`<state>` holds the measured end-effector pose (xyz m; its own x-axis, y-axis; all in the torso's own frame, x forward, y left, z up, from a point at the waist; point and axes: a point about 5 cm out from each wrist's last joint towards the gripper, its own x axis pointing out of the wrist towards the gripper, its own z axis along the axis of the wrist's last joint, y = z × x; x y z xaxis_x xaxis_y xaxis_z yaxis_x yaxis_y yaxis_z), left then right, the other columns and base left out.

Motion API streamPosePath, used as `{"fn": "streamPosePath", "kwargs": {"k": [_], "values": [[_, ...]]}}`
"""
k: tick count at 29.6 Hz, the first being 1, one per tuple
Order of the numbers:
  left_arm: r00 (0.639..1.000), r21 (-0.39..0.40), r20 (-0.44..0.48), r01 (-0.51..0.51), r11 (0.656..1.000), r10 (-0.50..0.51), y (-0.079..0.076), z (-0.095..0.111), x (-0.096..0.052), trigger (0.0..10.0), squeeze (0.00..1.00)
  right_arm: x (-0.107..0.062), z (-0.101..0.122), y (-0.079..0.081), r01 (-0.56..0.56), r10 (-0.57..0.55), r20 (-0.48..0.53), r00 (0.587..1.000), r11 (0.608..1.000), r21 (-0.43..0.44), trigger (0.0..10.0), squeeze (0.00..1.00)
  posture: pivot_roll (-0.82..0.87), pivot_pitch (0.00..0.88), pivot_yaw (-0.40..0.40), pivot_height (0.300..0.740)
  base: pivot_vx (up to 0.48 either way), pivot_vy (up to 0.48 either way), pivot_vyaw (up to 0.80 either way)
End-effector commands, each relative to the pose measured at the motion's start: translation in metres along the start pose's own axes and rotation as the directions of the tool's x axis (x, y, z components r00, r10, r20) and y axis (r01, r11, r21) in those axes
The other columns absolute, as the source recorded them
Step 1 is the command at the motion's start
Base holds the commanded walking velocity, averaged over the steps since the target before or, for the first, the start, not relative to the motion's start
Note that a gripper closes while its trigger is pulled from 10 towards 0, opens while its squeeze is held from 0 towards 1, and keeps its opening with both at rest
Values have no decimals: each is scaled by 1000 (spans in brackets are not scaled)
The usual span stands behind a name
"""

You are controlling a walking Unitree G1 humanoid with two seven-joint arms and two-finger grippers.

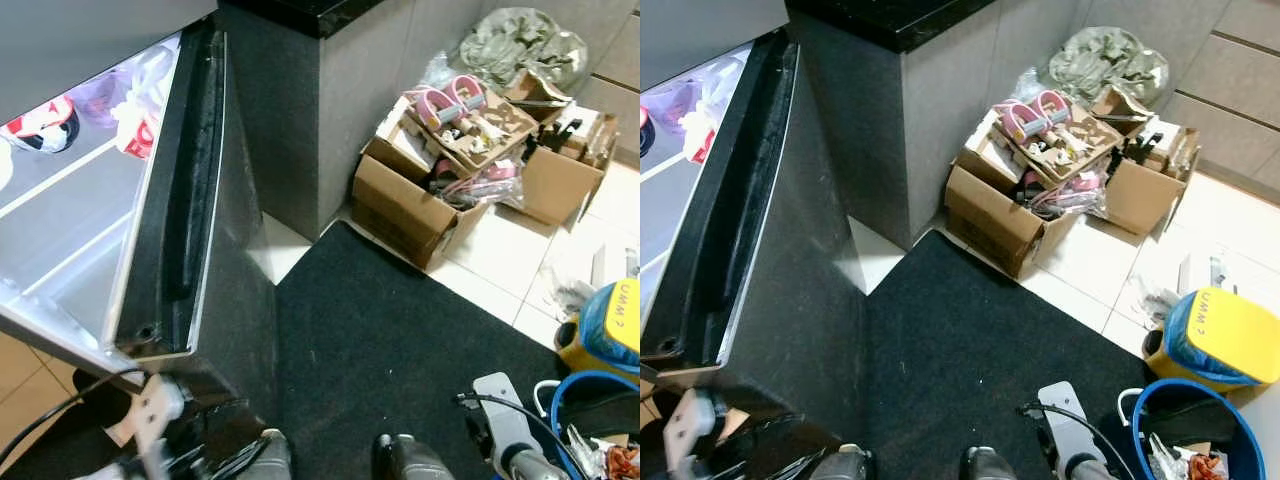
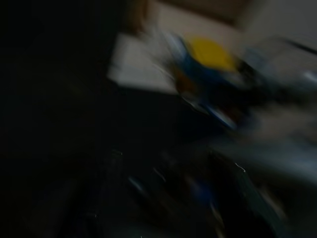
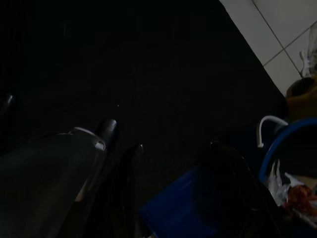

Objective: Restocking fridge

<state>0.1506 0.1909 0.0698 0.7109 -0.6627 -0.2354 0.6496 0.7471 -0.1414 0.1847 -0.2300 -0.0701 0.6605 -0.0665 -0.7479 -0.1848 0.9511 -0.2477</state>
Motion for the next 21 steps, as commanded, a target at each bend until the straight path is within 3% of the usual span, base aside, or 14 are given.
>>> {"fn": "streamPosePath", "kwargs": {"k": [1, 2, 5, 9, 11, 14, 16, 21], "values": [[992, 80, 15, -126, 989, 126, 11, 10, 4, 10000, 0, -2, -8, 0, 2, -2, -22, 1000, 1000, 8, 10000, 0, -14, 206, -37, 740, 0, 0, 0], [992, 80, 15, -126, 989, 126, 11, 10, 4, 10000, 0, -2, -8, 0, 2, -2, -22, 1000, 1000, 8, 10000, 0, -14, 206, -37, 740, 0, 0, 0], [952, 172, 36, -306, 936, 304, 21, 25, 2, 10000, 0, -2, -8, 1, -5, 5, -17, 1000, 1000, -5, 10000, 0, -8, 210, -35, 740, 0, 0, 0], [931, 223, -3, -354, 908, 364, 22, 20, -13, 10000, 0, -2, -9, 2, -10, 10, -19, 1000, 1000, -6, 10000, 0, -1, 212, -30, 740, 0, 0, 0], [931, 223, -3, -354, 908, 364, 22, 20, -13, 10000, 0, -2, -9, 2, -10, 10, -19, 1000, 1000, -6, 10000, 0, -1, 212, -30, 740, 0, 0, 0], [944, 141, -58, -315, 939, 325, 18, 15, -18, 10000, 0, -2, -7, 5, -17, 17, -16, 1000, 1000, -6, 10000, 0, -1, 213, -29, 740, 0, 0, 0], [938, 116, -58, -335, 935, 343, 19, 15, -18, 10000, 0, -1, -6, 6, -21, 21, -11, 1000, 1000, -4, 10000, 0, -1, 213, -29, 740, 0, 0, 0], [918, 141, -41, -387, 911, 396, 27, 19, -13, 10000, 0, -1, -5, 7, -24, 24, -4, 1000, 1000, 0, 10000, 0, -5, 210, -27, 740, 0, 0, 0]]}}
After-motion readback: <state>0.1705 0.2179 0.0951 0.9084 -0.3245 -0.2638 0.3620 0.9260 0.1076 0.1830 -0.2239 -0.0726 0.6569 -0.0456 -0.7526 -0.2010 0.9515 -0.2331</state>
